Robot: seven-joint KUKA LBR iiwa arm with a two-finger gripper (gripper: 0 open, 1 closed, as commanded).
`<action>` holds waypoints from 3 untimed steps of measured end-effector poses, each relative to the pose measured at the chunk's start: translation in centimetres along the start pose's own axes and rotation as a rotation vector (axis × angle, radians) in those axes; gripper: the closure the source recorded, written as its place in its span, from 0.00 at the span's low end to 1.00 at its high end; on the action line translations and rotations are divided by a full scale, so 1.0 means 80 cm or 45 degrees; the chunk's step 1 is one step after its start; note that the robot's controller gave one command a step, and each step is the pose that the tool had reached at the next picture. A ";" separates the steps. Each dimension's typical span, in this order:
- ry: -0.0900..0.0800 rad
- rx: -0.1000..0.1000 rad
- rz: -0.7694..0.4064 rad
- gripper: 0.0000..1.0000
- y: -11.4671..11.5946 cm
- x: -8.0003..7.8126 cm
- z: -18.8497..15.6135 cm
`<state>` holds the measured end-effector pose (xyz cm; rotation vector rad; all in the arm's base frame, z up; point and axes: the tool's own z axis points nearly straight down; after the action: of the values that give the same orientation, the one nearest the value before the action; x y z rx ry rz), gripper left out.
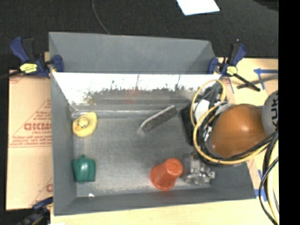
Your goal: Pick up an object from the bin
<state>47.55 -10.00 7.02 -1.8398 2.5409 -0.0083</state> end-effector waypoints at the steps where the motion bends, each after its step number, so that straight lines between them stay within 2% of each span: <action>1: 0.001 -0.015 0.001 1.00 0.004 0.000 -0.017; 3: 0.000 -0.004 0.004 1.00 0.000 0.000 -0.087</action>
Offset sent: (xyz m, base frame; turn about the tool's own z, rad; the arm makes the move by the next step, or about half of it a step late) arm -0.0022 0.0008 0.0713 0.0001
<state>47.49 -9.98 13.95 -1.8368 2.5453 -0.0043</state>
